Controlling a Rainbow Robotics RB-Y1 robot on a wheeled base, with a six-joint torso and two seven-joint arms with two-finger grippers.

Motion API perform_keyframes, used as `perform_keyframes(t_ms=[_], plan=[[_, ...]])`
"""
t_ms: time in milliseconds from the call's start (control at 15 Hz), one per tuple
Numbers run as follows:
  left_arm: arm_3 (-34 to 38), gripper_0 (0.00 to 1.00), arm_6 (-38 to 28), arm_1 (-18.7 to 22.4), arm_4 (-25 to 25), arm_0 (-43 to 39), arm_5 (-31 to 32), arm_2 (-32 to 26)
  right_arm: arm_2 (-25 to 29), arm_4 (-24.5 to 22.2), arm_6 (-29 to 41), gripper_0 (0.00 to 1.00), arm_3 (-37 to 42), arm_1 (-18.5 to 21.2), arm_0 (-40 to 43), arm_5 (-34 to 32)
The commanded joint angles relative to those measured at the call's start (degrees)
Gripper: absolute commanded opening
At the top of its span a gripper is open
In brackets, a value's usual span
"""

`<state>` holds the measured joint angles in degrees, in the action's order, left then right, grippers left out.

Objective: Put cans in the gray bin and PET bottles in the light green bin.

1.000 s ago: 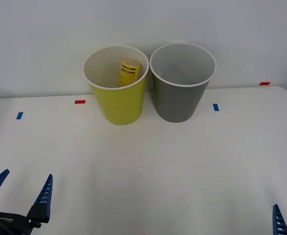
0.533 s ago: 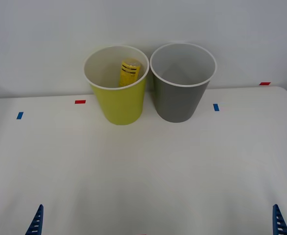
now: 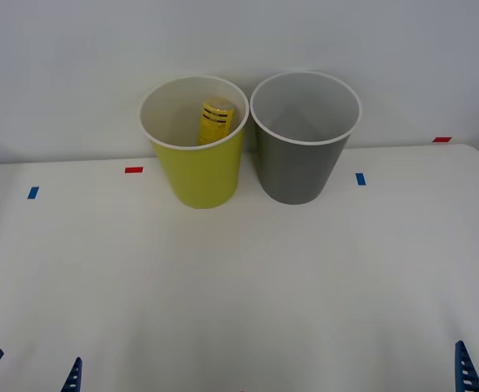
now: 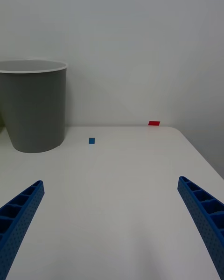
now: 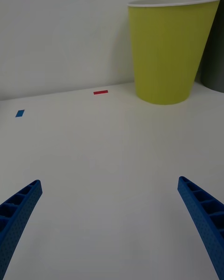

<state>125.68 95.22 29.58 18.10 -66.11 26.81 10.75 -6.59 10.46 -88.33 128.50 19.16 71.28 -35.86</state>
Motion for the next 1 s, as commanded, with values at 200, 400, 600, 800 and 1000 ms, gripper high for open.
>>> perform_keyframes(t_ms=[200, 400, 600, 800, 1000], plan=[[0.0, 1.0, -0.1, 0.0, -0.4, -0.3, 0.0, 0.1, 0.0, 0.0, 0.0, 1.0, 0.0, 0.0, 0.0, 0.0], [0.0, 1.0, -0.1, 0.0, -0.4, -0.3, 0.0, 0.1, 0.0, 0.0, 0.0, 1.0, 0.0, 0.0, 0.0, 0.0], [0.0, 1.0, -0.1, 0.0, -0.4, -0.3, 0.0, 0.1, 0.0, 0.0, 0.0, 1.0, 0.0, 0.0, 0.0, 0.0], [0.0, 1.0, -0.1, 0.0, -0.4, -0.3, 0.0, 0.1, 0.0, 0.0, 0.0, 1.0, 0.0, 0.0, 0.0, 0.0], [0.0, 1.0, -0.1, 0.0, -0.4, -0.3, 0.0, 0.1, 0.0, 0.0, 0.0, 1.0, 0.0, 0.0, 0.0, 0.0]])
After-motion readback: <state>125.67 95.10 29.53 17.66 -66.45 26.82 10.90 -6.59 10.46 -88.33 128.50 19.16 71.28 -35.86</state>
